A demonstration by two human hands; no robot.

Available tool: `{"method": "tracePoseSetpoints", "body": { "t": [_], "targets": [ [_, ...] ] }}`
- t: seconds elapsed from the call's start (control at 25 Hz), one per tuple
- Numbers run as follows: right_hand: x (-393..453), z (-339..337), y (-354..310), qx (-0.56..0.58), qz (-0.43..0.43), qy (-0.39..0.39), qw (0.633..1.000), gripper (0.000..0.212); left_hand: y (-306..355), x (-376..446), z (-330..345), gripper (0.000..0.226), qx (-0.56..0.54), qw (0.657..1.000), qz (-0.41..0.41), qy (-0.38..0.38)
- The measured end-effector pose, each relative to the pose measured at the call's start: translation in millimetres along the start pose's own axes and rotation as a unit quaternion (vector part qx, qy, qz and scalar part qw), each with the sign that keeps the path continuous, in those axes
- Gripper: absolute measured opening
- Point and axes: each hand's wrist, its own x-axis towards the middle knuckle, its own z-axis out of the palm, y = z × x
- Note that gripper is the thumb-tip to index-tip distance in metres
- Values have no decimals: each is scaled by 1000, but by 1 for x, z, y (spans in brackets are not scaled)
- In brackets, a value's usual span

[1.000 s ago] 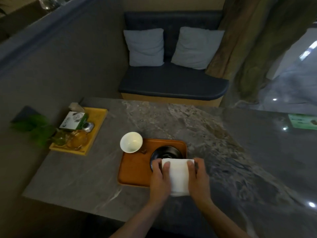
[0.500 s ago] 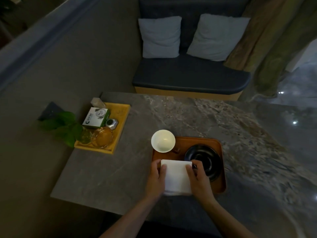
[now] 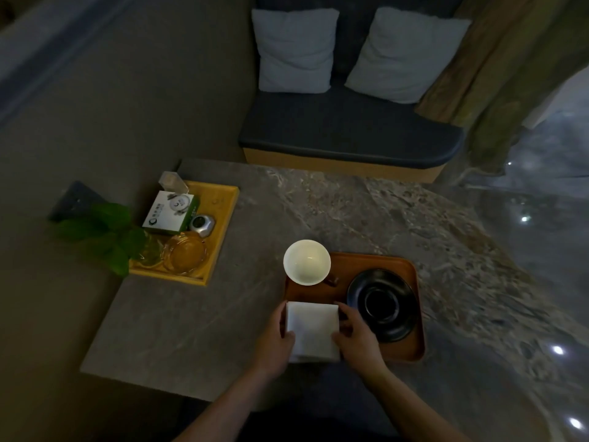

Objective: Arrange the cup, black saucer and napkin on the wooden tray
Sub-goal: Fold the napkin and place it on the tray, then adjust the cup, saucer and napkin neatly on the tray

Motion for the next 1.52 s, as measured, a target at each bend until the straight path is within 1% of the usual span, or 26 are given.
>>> {"method": "tracePoseSetpoints", "body": {
  "t": [0.08,0.16,0.36,0.52,0.72,0.8,0.92,1.0,1.12,1.28,1.4,1.52],
  "targets": [
    [5,8,0,-13,-1,21,1000,56,0,4,-1,57,7,999,-4,41],
    [11,15,0,-22,0,35,999,57,2,8,-2,55,16,998,-9,61],
    [23,25,-2,-71,23,65,995,55,10,17,3,58,121,988,3,99],
    [26,29,-4,-112,11,75,991,57,16,23,9,57,196,974,34,108],
    [25,34,-2,-158,5,63,985,64,10,27,6,57,262,955,87,109],
    [24,35,0,-183,3,56,982,69,7,26,4,58,298,942,107,111],
    [22,33,4,-214,-13,49,976,78,4,23,4,67,348,921,133,111],
    [20,33,6,-222,-21,45,974,82,0,21,2,71,363,914,149,103],
    [16,32,8,-205,-41,35,977,80,-7,18,-3,66,385,903,171,84],
    [11,30,10,-201,-70,29,977,77,-21,15,-10,50,416,883,207,65],
    [10,29,12,-230,-74,13,970,77,-24,14,-12,45,421,879,214,58],
    [9,27,12,-252,-69,7,965,80,-22,15,-13,44,420,881,213,47]
  ]
}}
